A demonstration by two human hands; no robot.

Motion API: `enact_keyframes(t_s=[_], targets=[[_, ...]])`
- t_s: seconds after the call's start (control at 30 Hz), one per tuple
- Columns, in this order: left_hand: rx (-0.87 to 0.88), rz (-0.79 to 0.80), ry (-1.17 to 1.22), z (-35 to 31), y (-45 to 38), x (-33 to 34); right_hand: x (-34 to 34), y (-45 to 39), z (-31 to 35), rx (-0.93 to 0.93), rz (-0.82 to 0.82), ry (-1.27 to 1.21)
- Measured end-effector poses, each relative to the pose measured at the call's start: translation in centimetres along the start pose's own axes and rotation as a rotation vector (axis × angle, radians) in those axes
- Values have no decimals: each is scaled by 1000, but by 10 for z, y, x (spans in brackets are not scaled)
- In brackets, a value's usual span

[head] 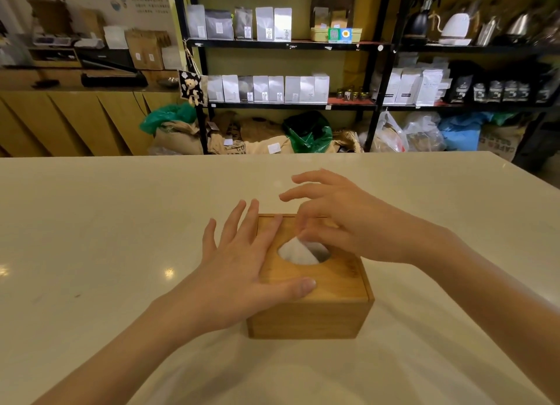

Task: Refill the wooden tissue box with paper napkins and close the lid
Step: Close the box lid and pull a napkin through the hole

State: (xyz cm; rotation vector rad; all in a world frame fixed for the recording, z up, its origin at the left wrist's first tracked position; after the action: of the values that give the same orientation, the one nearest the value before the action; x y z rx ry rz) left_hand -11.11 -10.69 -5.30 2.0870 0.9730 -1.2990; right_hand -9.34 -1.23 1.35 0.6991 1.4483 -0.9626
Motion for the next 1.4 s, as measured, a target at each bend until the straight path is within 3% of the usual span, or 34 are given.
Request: enact_keyframes(t_s=[0.23, 0.4, 0.63, 0.73, 0.83, 0.97, 1.1, 1.17, 1.3, 1.4], targets=[[25, -47, 210, -9, 2, -11, 8, 6, -21, 175, 0, -397], [128, -241, 406, -19, 2, -37, 1, 8, -24, 234, -90, -613], [268, -449, 533, -17, -10, -58, 5, 11, -32, 390, -212, -712], [292, -544, 671, -17, -8, -71, -1, 22, -34, 429, -370, -719], [283, -579, 762, -18, -11, -77, -9, 41, -27, 455, -520, -532], [284, -627, 725, -18, -11, -78, -6, 45, 3, 366, -473, 24], [269, -637, 730, -16, -11, -77, -15, 48, 6, 378, -591, 151], [245, -613, 765, -15, -12, -77, -19, 51, -6, 409, -642, -61], [183, -589, 871, -10, -13, -76, -3, 52, -38, 537, -587, -758], [149, -553, 927, -9, -17, -72, 12, 48, -48, 609, -520, -979]])
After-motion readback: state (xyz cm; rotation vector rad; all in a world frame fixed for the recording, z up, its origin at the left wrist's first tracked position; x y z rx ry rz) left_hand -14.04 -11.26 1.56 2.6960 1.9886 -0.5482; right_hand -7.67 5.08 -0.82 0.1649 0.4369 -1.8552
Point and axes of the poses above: each hand's wrist, its own y-axis away from the middle knuckle, its own x-axis out of the palm, z = x × y, the point moved 8 cm from there along -y, towards the middle knuckle, and after that the axes turned 7 degrees about y, right-handed, at the moved point
